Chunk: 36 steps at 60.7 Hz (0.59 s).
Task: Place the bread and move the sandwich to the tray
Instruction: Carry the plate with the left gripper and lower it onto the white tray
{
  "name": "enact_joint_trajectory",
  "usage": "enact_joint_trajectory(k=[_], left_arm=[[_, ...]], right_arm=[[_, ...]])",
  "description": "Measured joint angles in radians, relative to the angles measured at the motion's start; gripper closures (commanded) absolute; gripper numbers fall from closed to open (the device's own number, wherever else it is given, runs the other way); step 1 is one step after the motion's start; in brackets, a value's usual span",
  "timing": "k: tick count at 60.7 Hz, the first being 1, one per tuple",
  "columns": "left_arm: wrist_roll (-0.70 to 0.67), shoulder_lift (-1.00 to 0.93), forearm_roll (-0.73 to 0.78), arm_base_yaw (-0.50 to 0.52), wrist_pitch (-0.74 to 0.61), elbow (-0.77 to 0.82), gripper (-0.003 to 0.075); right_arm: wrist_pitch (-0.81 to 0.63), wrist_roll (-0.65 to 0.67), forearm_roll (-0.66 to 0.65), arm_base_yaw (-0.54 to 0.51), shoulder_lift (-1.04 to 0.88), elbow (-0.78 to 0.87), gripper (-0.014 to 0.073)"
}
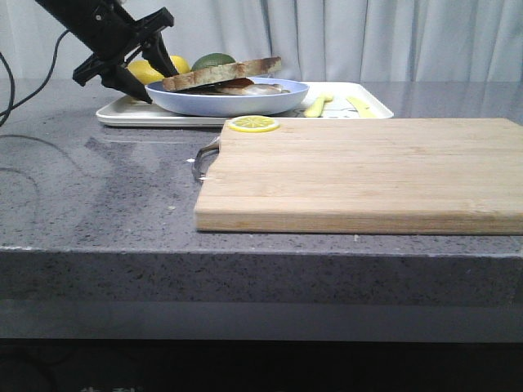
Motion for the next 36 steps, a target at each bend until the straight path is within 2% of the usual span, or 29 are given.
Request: enact_joint_trajectory(k=[8,21,36], left_arm=[[0.0,0.0,-0.014,0.016,0.011,0.0,0.0396],[0.0,-0.034,-0.034,0.034,0.013,0.0,0.0742],[0.0,-0.124,-0.041,0.051,0.016,0.0,0.0741]], right_arm=[[-0.014,0.0,0.0,0.0,0.0,0.0,0.0654],[-0.014,0.0,0.0,0.0,0.0,0.0,0.0654],[-0.014,0.0,0.0,0.0,0.0,0.0,0.0654]])
